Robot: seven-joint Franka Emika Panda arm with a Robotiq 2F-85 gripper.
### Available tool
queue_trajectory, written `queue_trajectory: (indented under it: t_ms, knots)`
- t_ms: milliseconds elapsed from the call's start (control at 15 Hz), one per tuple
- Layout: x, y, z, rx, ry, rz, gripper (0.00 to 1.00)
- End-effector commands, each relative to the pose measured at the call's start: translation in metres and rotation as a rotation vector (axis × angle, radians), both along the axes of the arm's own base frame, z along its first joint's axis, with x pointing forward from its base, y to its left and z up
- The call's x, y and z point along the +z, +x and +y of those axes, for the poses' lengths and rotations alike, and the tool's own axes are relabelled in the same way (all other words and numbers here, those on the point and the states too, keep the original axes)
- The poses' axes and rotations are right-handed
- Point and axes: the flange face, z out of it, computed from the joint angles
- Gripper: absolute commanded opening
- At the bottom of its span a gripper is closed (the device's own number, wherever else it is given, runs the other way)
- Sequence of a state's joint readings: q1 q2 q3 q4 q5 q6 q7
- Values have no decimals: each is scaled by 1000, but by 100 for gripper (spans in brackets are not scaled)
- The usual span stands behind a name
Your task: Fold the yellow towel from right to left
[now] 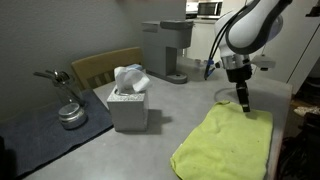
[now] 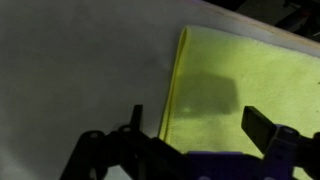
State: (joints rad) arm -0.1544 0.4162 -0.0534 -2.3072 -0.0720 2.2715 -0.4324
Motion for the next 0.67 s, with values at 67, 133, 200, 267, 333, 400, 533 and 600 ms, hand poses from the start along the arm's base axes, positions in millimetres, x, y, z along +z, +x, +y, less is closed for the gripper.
queue_trajectory:
  t_ms: [67, 133, 200, 267, 333, 400, 533, 600]
  knots:
    - [2, -1, -8, -12, -7, -23, 100]
    - [0, -1, -9, -25, 7, -27, 100]
    - [-1, -2, -10, -35, 18, -29, 100]
    - [-2, -2, -11, -49, 25, -32, 100]
    - [-3, -2, -13, -59, 30, -34, 100]
    - [-3, -3, -15, -73, 37, -37, 100]
    - [-4, -4, -19, -101, 57, -49, 100]
    - [-5, -4, -20, -116, 68, -56, 100]
